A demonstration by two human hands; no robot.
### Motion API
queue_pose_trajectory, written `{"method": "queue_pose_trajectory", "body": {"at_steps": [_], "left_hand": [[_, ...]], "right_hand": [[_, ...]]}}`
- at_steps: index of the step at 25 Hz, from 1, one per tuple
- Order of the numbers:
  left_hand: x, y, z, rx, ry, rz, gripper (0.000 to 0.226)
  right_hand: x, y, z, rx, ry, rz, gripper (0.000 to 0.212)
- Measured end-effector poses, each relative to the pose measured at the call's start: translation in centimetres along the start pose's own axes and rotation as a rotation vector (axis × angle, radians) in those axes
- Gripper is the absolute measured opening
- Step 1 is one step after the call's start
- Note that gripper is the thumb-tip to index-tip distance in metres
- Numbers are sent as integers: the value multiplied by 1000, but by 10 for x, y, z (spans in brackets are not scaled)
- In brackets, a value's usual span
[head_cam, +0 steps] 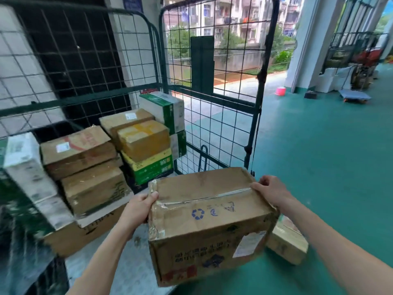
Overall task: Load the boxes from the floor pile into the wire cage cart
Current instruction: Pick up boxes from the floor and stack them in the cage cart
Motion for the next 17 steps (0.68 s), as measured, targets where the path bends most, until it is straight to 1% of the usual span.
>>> {"method": "queue_pose_trajectory", "body": {"at_steps": [4, 6, 9, 11, 13, 17], "left_hand": [[57, -23, -13, -20, 66, 94, 50], [83, -34, -25, 14, 73, 131, 51], [114, -56, -54, 88, 93, 161, 61], [124, -65, -70, 111, 113, 124, 60], [134, -78, -80, 127, 120, 118, 53], [158, -117, -85, 152, 89, 222, 47]], "right_hand": [[-59, -32, -45, 36, -28, -35, 20], [-87, -45, -68, 68, -37, -55, 20], [-125, -69, -98, 127, -17, -90, 19], [-147, -88, -110, 145, 9, -131, 19], [-173, -112, -122, 155, 39, -182, 19], [-222, -161, -153, 194, 77, -268, 21]]}}
Point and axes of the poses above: each hand's wrist, its own y-axis away from the middle knuckle, its own x-axis out of the back of the hand, z = x × y, the point moved 1 cm from there along -y, towards the middle knuckle, and after that the axes turned 3 degrees about x, right-handed, at the moved point
